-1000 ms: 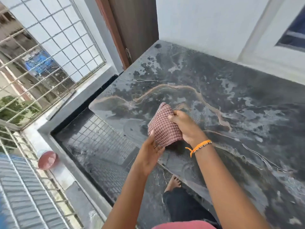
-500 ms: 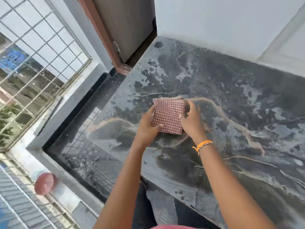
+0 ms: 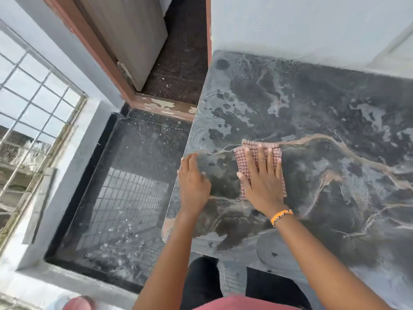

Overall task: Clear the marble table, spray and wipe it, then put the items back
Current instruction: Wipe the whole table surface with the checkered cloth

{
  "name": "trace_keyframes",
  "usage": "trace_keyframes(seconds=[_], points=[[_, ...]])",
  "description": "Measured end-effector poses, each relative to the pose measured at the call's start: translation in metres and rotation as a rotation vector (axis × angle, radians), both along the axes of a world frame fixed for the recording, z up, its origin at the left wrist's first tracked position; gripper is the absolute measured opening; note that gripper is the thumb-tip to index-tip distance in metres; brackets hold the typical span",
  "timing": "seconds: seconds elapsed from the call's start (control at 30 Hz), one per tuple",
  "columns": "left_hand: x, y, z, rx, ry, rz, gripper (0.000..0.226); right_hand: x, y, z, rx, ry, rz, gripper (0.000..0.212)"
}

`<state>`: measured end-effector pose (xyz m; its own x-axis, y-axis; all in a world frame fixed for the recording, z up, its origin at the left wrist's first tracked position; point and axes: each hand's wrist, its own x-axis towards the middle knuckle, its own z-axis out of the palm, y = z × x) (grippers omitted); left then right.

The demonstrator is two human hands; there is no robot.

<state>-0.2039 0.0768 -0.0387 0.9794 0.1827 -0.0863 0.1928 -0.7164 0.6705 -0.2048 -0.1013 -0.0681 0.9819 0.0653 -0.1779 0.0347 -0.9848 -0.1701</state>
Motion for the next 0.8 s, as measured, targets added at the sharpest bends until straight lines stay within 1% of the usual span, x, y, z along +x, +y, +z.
trace_keyframes(seconds=[0.13, 0.2, 0.33, 0.43, 0.53, 0.63, 0.73, 0.8], points=[[0.007, 0.020, 0.000, -0.182, 0.056, 0.073, 0.061, 0.006, 0.070, 0.001, 0.001, 0.018, 0.218, 0.062], [0.011, 0.030, 0.000, -0.236, 0.089, 0.134, 0.065, 0.020, 0.099, -0.001, 0.019, 0.013, 0.323, 0.060], [0.021, 0.041, -0.004, -0.206, 0.058, 0.227, 0.065, 0.073, 0.120, -0.003, 0.049, -0.030, 0.385, 0.057], [0.032, 0.034, -0.006, -0.175, 0.068, 0.149, 0.059, 0.113, 0.105, -0.005, 0.020, -0.067, 0.348, 0.057], [0.047, 0.017, -0.012, -0.130, 0.087, 0.010, 0.062, 0.140, 0.071, -0.011, 0.017, -0.090, 0.224, 0.059], [0.055, 0.004, -0.012, -0.072, 0.090, 0.010, 0.066, 0.156, 0.022, -0.012, 0.019, -0.102, 0.003, 0.058], [0.053, 0.003, -0.011, -0.024, 0.092, -0.007, 0.068, 0.143, -0.021, -0.011, 0.032, -0.097, -0.249, 0.058], [0.050, 0.004, -0.012, -0.011, 0.070, -0.042, 0.067, 0.113, -0.026, -0.011, 0.042, -0.080, -0.428, 0.059]])
